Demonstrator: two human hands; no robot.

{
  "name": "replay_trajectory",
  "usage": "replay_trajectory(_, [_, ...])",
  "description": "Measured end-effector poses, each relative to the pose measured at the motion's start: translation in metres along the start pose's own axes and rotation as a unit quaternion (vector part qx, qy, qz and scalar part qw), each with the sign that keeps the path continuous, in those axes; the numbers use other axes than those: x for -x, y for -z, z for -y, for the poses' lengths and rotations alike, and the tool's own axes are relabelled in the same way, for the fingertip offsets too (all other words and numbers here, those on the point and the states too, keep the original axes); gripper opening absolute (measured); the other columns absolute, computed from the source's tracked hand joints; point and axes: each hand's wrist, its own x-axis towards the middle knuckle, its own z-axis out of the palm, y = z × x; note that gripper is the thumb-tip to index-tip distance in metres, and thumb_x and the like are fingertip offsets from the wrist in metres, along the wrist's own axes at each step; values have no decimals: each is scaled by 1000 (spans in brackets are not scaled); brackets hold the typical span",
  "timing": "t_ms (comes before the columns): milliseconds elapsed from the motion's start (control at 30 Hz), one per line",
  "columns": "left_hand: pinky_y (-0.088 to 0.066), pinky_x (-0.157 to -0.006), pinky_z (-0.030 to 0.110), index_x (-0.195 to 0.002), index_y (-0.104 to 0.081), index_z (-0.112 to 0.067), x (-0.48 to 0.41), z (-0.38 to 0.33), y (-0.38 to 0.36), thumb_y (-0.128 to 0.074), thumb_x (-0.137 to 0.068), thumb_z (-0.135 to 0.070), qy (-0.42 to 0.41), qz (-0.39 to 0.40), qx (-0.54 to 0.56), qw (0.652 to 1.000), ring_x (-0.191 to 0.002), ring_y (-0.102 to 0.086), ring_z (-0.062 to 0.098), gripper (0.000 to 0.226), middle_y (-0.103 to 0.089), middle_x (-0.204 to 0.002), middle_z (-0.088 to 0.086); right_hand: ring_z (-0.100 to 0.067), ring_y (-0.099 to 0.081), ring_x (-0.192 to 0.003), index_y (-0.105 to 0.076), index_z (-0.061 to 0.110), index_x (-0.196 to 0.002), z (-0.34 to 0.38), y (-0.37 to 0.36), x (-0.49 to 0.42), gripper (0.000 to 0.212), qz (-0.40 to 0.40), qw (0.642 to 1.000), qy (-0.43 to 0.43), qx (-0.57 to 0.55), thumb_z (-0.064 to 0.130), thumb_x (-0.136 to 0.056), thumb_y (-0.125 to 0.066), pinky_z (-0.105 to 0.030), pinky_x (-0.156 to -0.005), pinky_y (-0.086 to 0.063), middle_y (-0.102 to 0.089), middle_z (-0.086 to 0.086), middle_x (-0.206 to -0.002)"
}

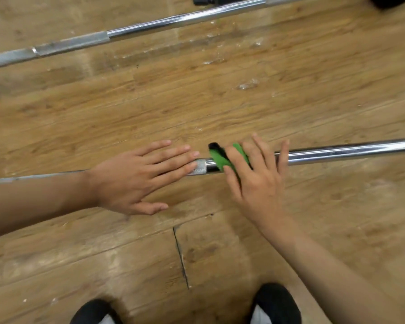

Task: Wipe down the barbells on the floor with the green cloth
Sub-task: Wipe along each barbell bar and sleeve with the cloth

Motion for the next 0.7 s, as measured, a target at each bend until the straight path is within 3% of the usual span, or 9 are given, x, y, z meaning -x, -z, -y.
replay_trajectory(133, [-16,-128,53,-165,-11,-1,-2,8,0,-37,-105,-58,-7,22,11,1000,-162,-9,34,88,-5,-174,19,-36,-54,-131,-71,16,-123,-64,13,2,34,-51,992,-109,28,32,-107,-46,-66,-123,-13,-66,-11,-128])
replay_trajectory(233, [-18,-127,54,-165,-11,-1,-5,15,3,-26,-107,-58,0,17,8,1000,-161,-10,36,84,-7,-174,19,-37,-53,-129,-73,13,-111,-41,10,-15,27,-46,982,-181,23,24,-101,-49,-62,-125,-13,-67,-12,-114])
replay_trajectory(300, [-17,-127,54,-166,-10,-2,-7,19,3,-21,-108,-59,7,21,5,1000,-161,-10,36,82,-7,-174,19,-37,-55,-124,-72,16,-112,-9,2,-25,27,-23,988,-149,13,24,-100,-50,-63,-124,-15,-66,-10,-110])
replay_trajectory(400, [-17,-128,54,-166,-8,-4,-8,25,2,-19,-108,-60,15,29,2,999,-161,-9,35,82,-6,-175,17,-36,-54,-133,-65,23,-138,19,-9,-22,37,21,1000,-7,-3,28,-105,-50,-60,-125,-15,-65,-8,-128])
replay_trajectory(467, [-16,-128,53,-166,-10,-4,-8,28,3,-21,-107,-61,25,19,-13,999,-161,-10,35,83,-7,-175,17,-34,-52,-137,-60,26,-145,-3,-11,-23,39,10,999,41,17,33,-108,-50,-58,-126,-11,-63,-8,-137])
replay_trajectory(600, [-13,-130,52,-164,-14,1,-13,23,-2,-27,-105,-63,41,-8,-52,998,-161,-13,36,88,-13,-173,20,-35,-50,-139,-68,17,-130,-71,0,-27,35,-44,995,-92,23,31,-107,-46,-61,-126,-8,-64,-12,-134])
replay_trajectory(700, [-15,-128,54,-164,-12,3,-17,25,-7,-26,-103,-67,44,-14,-80,996,-159,-17,38,94,-14,-172,21,-36,-52,-133,-72,14,-115,-63,1,-41,32,-35,978,-201,49,27,-101,-46,-63,-125,-10,-67,-12,-119])
